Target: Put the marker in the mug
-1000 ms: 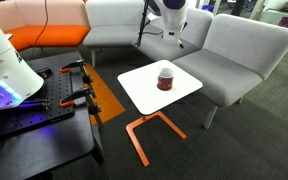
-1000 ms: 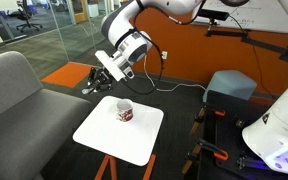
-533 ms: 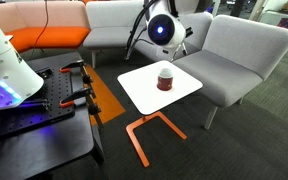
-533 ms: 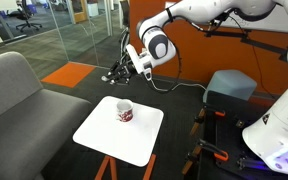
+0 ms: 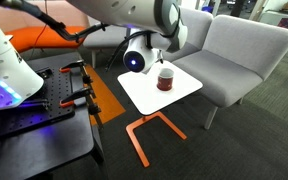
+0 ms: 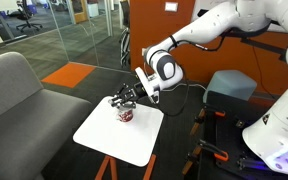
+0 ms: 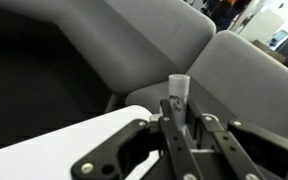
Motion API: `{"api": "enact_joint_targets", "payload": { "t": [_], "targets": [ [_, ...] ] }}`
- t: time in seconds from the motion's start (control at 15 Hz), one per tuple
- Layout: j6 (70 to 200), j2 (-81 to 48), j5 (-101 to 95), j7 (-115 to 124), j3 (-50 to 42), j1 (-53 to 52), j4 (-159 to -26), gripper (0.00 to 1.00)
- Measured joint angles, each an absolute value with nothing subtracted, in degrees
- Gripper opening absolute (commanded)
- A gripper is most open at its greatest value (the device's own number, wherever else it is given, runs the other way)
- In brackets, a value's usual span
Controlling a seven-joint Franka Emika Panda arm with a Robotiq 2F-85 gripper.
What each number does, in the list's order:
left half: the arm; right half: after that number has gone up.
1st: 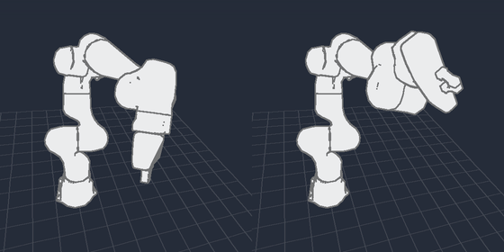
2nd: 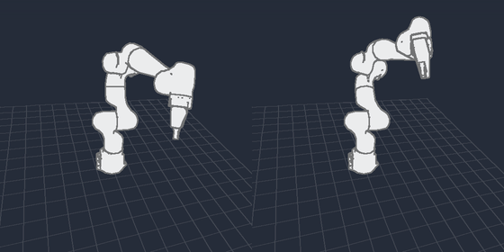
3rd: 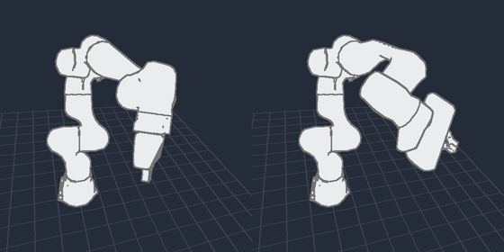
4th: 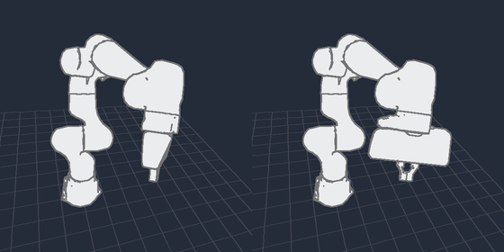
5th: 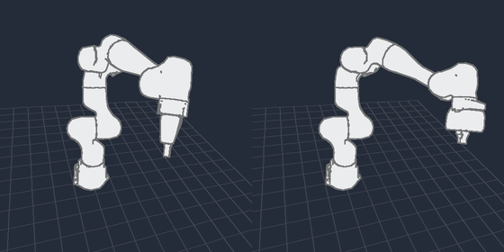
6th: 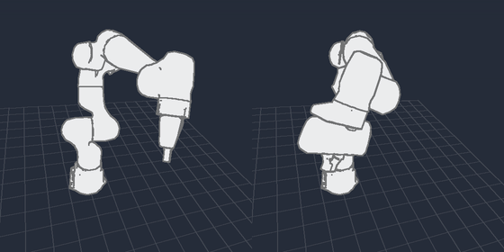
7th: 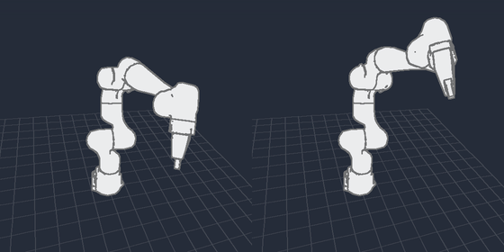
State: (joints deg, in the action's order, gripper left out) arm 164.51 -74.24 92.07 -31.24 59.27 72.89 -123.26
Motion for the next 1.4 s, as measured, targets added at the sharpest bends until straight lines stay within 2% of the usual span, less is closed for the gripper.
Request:
{"api": "enact_joint_targets", "payload": {
  "t": [1.13,1.2,1.27,1.4],
  "targets": [
    [164.7,-71.8,115.8,-54.4,55.7,73.6,-120.9,0.05],
    [164.7,-71.8,116.9,-55.6,55.2,73.4,-120.8,0.45],
    [164.7,-71.8,117.9,-57.1,54.7,73.2,-120.8,0.47],
    [164.7,-71.7,119.5,-59.0,54.1,72.6,-120.8,0.60]
  ]
}}
